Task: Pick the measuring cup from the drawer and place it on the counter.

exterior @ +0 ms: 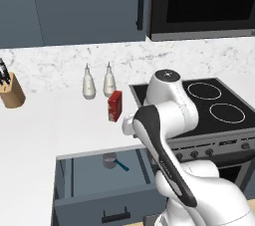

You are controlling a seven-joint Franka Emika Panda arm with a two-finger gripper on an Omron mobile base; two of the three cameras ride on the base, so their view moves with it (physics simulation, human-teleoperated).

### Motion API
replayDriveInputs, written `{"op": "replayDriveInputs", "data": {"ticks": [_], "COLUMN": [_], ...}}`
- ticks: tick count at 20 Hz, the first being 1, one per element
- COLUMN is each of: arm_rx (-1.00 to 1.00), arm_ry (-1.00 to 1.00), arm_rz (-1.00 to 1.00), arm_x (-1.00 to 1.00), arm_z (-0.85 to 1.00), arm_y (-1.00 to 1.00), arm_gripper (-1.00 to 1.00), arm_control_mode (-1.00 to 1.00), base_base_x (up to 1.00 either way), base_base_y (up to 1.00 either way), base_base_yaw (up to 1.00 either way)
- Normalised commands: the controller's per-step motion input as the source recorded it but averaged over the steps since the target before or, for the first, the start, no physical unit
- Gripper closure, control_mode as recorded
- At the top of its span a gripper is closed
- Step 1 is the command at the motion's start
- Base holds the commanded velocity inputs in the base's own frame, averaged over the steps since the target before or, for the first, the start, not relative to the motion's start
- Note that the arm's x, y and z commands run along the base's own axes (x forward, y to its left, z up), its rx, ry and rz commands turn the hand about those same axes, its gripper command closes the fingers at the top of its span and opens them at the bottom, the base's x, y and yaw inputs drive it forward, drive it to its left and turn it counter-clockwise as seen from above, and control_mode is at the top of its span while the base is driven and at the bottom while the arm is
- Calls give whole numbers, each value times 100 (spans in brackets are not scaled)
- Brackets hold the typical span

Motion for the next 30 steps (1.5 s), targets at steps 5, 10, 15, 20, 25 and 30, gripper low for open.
{"op": "replayDriveInputs", "data": {"ticks": [5,10,15,20,25,30], "arm_rx": [0,0,0,0,0,0], "arm_ry": [0,0,0,0,0,0], "arm_rz": [0,0,0,0,0,0], "arm_x": [0,0,0,0,0,0], "arm_z": [0,0,0,0,0,0], "arm_y": [0,0,0,0,0,0], "arm_gripper": [-100,-100,-100,-100,-100,-100], "arm_control_mode": [-100,100,100,100,100,100], "base_base_x": [0,0,0,0,18,47], "base_base_y": [0,0,-35,-69,-24,0], "base_base_yaw": [0,0,0,0,0,0]}}
